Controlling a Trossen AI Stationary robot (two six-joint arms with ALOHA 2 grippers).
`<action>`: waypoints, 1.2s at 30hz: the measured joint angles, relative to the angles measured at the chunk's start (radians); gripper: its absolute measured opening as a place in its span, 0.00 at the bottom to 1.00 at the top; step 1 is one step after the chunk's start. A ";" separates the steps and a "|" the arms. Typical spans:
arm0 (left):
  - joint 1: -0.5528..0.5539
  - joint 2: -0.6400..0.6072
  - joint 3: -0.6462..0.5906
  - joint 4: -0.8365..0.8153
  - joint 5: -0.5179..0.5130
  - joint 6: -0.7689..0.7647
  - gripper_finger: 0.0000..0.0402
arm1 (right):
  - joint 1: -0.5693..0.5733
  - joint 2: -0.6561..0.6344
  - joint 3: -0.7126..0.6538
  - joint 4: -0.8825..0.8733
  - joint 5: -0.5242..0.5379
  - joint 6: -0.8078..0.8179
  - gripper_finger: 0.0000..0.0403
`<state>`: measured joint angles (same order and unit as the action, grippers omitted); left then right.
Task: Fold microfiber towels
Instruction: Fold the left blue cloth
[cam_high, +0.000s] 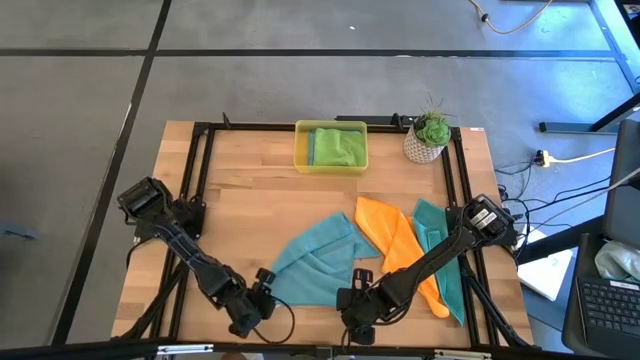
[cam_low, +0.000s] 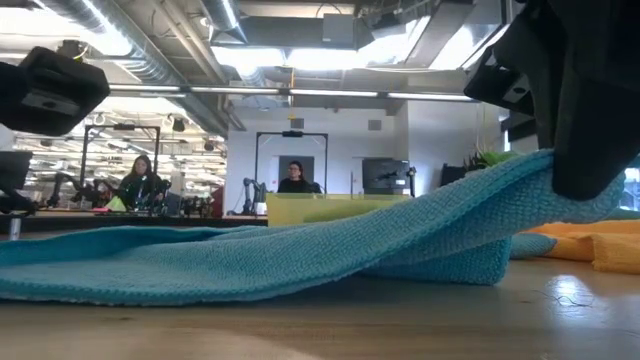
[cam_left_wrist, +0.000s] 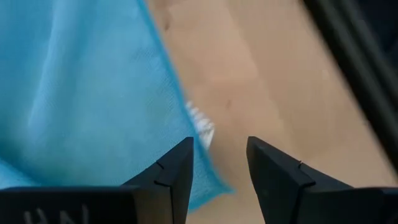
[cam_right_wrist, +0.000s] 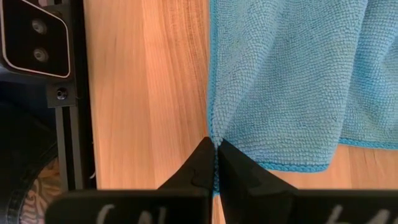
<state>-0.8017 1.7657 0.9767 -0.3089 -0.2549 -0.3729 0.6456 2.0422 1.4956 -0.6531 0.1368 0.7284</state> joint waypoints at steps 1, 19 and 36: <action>0.003 0.006 0.004 -0.021 -0.007 -0.001 0.35 | 0.000 0.000 0.000 0.000 0.000 0.000 0.04; 0.026 0.053 0.038 -0.140 -0.041 0.014 0.22 | 0.000 0.000 0.001 -0.015 -0.006 -0.027 0.04; -0.008 0.054 0.432 -1.010 -0.552 -0.024 0.00 | -0.013 -0.002 0.333 -0.545 0.403 -0.095 0.03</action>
<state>-0.8100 1.8197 1.4090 -1.3188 -0.8066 -0.3972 0.6327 2.0407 1.8286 -1.1981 0.5401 0.6333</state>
